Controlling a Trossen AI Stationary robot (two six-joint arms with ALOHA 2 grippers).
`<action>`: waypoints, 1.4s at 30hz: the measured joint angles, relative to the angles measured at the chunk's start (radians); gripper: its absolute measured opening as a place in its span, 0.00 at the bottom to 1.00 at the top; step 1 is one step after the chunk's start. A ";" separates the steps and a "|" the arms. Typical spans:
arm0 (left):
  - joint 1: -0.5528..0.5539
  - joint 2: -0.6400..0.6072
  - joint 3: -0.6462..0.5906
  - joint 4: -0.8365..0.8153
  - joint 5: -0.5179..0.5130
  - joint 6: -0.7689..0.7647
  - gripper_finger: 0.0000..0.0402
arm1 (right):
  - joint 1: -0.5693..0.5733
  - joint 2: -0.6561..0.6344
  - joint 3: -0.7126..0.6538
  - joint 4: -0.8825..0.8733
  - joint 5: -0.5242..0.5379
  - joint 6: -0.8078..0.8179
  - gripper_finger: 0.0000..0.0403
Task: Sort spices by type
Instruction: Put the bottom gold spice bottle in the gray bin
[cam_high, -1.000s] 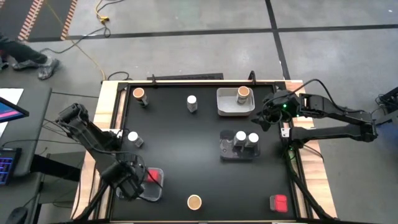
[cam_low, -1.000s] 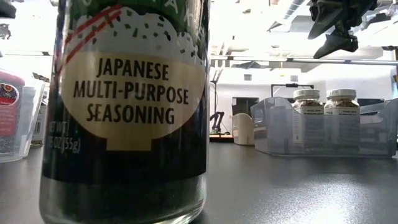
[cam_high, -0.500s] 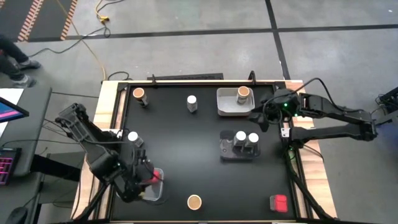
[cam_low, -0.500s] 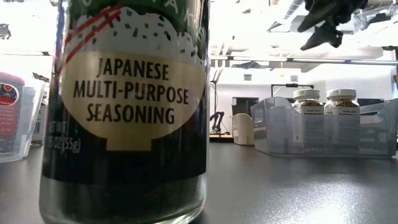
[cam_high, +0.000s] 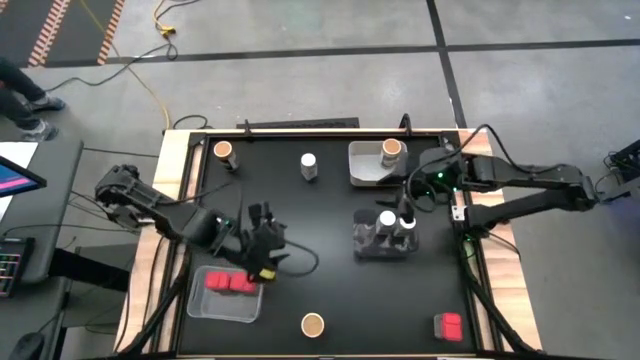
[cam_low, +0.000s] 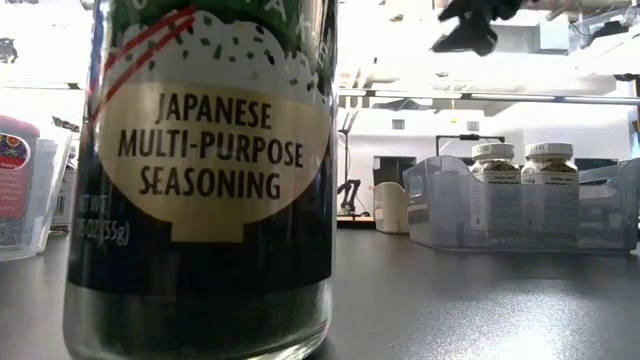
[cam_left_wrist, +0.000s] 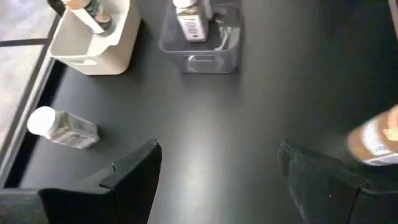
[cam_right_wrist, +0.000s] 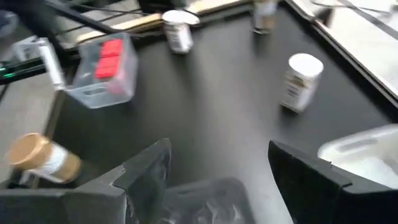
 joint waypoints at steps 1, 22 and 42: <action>0.018 0.000 -0.003 0.001 0.018 0.019 0.77 | 0.025 0.020 0.023 -0.001 0.000 -0.001 0.74; 0.131 -0.555 -0.742 0.562 0.127 -0.012 0.77 | 0.388 0.570 0.536 -0.434 0.183 0.028 0.74; 0.131 -0.566 -0.747 0.529 0.128 0.000 0.77 | 0.409 0.719 0.537 -0.425 0.183 0.134 0.97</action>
